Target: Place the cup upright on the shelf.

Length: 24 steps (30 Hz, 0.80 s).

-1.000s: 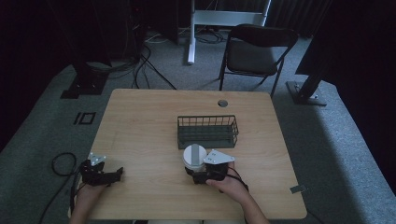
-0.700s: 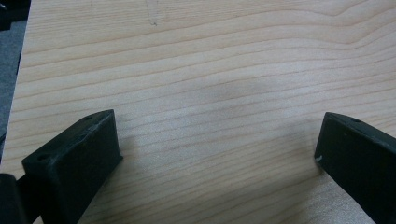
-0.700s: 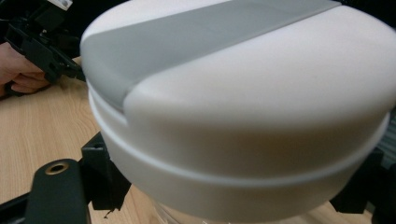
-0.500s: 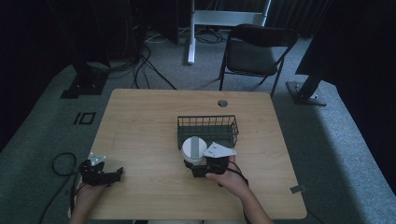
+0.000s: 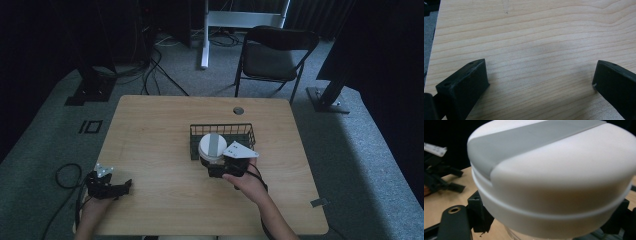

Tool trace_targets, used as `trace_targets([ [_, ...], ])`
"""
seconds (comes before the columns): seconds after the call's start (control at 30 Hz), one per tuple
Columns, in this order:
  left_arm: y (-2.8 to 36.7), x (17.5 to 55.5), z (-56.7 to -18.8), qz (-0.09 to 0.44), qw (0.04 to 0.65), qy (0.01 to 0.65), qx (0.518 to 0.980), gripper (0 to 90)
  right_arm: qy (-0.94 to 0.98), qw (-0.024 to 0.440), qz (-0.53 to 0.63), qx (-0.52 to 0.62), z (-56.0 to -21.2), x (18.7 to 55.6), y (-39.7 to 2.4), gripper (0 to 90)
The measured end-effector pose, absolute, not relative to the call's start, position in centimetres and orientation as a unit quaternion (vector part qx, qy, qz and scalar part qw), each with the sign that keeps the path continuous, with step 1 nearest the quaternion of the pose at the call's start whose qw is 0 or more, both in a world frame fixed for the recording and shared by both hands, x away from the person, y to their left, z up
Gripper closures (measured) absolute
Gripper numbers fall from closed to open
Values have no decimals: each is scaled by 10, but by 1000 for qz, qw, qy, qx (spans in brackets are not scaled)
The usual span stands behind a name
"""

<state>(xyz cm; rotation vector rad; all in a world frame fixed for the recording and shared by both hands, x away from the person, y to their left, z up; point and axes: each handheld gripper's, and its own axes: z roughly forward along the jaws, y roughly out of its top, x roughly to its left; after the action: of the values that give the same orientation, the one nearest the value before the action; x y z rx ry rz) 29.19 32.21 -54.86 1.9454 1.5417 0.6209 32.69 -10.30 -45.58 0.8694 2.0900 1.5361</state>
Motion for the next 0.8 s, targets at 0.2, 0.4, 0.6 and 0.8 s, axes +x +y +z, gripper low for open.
trace_targets([
  [0.2, 322, 292, -549, 233, 287, 577, 728, 2, 735, 224, 550, 328, -447, 336, -107, 181],
  [0.4, 322, 292, -549, 233, 287, 577, 728, 1, 716, 248, 552, 350, -438, 346, -111, 181],
  [0.6, 322, 292, -549, 232, 287, 577, 728, 1, 700, 268, 549, 370, -431, 355, -115, 181],
  [0.8, 322, 292, -548, 232, 286, 576, 729, 1, 685, 287, 545, 390, -423, 366, -122, 181],
])
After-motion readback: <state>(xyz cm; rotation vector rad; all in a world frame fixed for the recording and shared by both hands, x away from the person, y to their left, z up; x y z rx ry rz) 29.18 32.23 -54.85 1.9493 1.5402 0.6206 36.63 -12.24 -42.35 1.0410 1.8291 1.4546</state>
